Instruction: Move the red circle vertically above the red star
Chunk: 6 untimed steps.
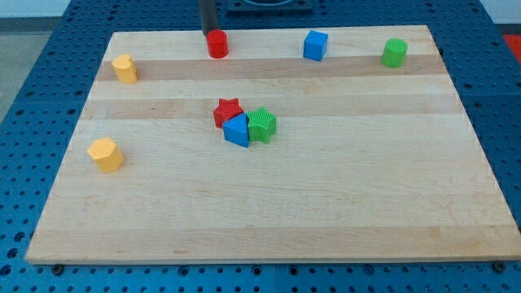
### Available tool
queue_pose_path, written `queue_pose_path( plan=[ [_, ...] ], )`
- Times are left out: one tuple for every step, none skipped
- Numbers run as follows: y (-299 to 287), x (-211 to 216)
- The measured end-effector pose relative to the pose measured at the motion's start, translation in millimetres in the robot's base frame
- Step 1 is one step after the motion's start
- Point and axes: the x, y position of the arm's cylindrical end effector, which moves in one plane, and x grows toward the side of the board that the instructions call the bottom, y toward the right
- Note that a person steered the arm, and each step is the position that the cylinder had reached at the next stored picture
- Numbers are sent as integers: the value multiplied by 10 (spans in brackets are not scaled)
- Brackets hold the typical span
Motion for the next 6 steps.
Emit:
queue_pose_path(
  plan=[
    [-17,7],
    [-23,117],
    [183,307],
    [204,307],
    [204,527],
    [203,1572]
  ],
)
